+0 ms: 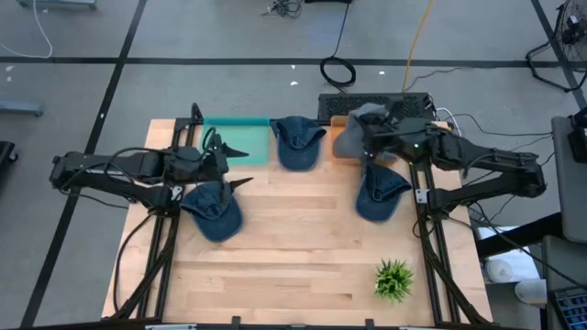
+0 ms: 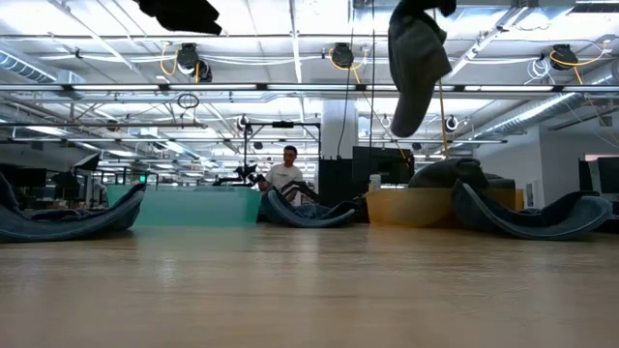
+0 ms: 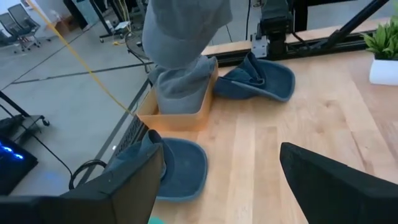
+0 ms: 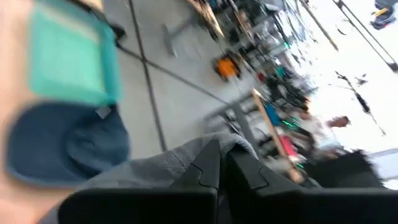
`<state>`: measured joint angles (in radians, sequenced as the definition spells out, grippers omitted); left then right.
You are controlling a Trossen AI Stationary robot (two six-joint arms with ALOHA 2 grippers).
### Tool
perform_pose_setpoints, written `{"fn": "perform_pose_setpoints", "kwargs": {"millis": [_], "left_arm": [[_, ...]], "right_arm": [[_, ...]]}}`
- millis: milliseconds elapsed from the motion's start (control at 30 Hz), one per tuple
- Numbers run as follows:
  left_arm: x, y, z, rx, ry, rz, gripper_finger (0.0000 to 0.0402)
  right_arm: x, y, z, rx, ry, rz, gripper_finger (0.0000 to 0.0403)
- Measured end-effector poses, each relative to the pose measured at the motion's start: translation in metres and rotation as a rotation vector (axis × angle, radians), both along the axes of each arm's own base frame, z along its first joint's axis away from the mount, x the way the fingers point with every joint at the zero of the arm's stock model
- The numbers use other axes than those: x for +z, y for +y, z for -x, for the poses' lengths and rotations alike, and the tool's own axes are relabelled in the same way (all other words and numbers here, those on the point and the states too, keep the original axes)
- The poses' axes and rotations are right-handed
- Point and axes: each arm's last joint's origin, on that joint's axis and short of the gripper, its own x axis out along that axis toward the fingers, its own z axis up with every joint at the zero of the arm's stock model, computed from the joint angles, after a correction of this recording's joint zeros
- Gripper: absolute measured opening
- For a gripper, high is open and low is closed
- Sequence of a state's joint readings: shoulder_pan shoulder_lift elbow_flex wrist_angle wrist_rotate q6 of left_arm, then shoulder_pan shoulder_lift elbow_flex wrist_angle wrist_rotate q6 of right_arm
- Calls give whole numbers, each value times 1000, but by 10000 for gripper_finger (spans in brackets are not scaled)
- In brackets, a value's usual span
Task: Pick & Place hat
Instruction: Put the gray cap into the orange bin
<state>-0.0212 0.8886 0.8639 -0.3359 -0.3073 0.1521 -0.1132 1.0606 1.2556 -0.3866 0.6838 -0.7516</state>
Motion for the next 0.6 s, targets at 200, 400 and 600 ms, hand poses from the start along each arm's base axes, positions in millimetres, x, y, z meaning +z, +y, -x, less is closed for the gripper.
{"fn": "perform_pose_setpoints", "kwargs": {"millis": [200, 400, 600], "left_arm": [[0, 0, 0, 9, 3, 2, 316], [-1, 0, 0, 8, 9, -3, 307], [-2, 0, 1, 8, 34, -27, 309]], "right_arm": [[-9, -10, -10, -50, 167, 113, 0], [-13, -19, -16, -57, 250, 168, 0], [-18, -34, -16, -63, 265, 141, 0]]}}
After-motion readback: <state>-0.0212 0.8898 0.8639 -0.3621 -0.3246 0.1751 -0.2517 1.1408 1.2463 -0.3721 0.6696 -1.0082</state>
